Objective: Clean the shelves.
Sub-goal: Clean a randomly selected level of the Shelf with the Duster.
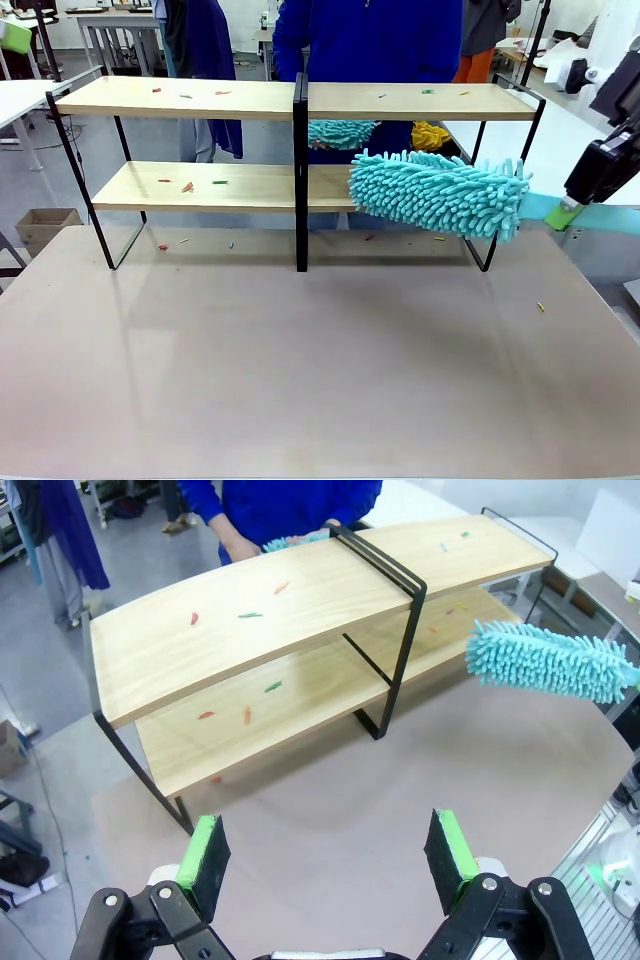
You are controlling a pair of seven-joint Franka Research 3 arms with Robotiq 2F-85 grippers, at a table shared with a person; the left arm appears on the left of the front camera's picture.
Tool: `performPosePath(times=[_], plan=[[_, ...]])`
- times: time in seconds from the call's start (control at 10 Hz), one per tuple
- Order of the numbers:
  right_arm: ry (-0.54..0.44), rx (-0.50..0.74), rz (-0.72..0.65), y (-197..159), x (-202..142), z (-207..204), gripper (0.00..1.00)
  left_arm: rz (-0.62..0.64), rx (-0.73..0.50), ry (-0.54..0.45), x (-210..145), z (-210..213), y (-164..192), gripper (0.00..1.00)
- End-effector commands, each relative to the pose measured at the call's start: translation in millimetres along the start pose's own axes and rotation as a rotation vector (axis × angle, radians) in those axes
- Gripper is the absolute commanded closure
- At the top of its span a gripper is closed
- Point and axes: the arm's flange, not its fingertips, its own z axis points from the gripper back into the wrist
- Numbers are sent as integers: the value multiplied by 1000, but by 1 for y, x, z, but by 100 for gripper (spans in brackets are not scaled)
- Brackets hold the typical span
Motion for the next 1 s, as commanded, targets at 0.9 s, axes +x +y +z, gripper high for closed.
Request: performPosePath(times=[0.9], plan=[[-148, 250, 144, -55, -125, 72, 87, 0, -14, -7, 0, 0, 1, 0]])
